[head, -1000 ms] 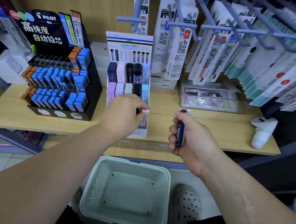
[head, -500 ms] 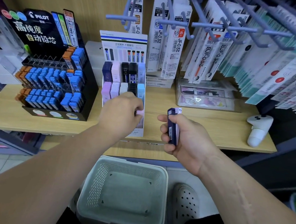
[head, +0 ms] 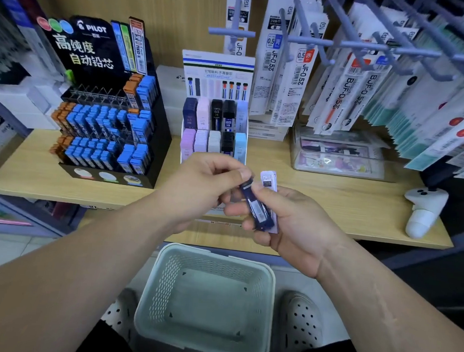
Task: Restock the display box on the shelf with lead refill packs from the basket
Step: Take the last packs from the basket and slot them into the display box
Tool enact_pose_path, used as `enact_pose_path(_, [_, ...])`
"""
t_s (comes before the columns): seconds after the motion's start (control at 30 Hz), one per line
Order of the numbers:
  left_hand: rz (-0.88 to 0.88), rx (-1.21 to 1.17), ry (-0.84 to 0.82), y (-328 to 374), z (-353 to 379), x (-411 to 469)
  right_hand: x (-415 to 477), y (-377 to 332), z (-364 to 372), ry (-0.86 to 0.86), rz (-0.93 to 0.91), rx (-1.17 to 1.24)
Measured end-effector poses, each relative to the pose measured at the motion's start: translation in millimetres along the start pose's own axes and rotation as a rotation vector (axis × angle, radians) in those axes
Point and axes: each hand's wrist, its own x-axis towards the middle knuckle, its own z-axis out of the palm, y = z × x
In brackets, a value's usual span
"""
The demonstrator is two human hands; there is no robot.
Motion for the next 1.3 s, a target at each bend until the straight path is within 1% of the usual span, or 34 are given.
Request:
enact_pose_path(0.1, [-0.004,-0.054,0.086,-1.4,-13.4,-0.2,5.7,2.4,0.1,0.088,0.009,-0.013])
enact_pose_path(0.17, [-0.02,-0.113,0.137,-2.1,-20.2,-1.4,9.0,4.1,0.7,0.098,-0.007,0.005])
enact_pose_path(0.33, [-0.123,-0.268,0.144,-2.9,-25.0,-7.7,14.7,7.5,6.0,0.113,-0.072,0.036])
enact_pose_path(0.47, [-0.152,-0.279,0.202,-7.2,-29.0,-12.0,18.6,10.5,13.8,0.144,-0.101,-0.058])
enact_pose_path(0.53, [-0.144,-0.257,0.269,-7.0,-38.2,-12.1,20.8,8.2,19.3,0.166,-0.079,-0.089])
enact_pose_path(0.67, [-0.06,-0.045,0.387,-4.8,-73.7,-11.3,29.2,-1.1,18.1,0.306,-0.032,0.051])
enact_pose_path(0.73, [-0.034,0.073,0.401,-8.0,-87.3,-13.7,33.3,-1.6,18.0,0.335,-0.074,0.04])
enact_pose_path(0.8, [-0.036,0.146,0.383,-13.3,-93.1,-16.5,36.7,-0.1,21.1,0.329,-0.14,-0.003])
enact_pose_path(0.97, [-0.057,0.177,0.339,-21.6,-92.1,-20.6,43.1,2.7,23.5,0.286,-0.256,-0.1])
enact_pose_path(1.1, [-0.08,0.169,0.348,-24.1,-91.7,-21.2,48.9,-1.4,29.6,0.3,-0.378,-0.227])
enact_pose_path(1.17, [-0.087,0.155,0.341,-24.1,-92.4,-21.5,51.4,-2.5,33.0,0.276,-0.431,-0.251])
enact_pose_path(1.3, [-0.11,0.171,0.305,-23.2,-94.8,-21.4,57.0,-3.9,34.6,0.265,-0.428,-0.287])
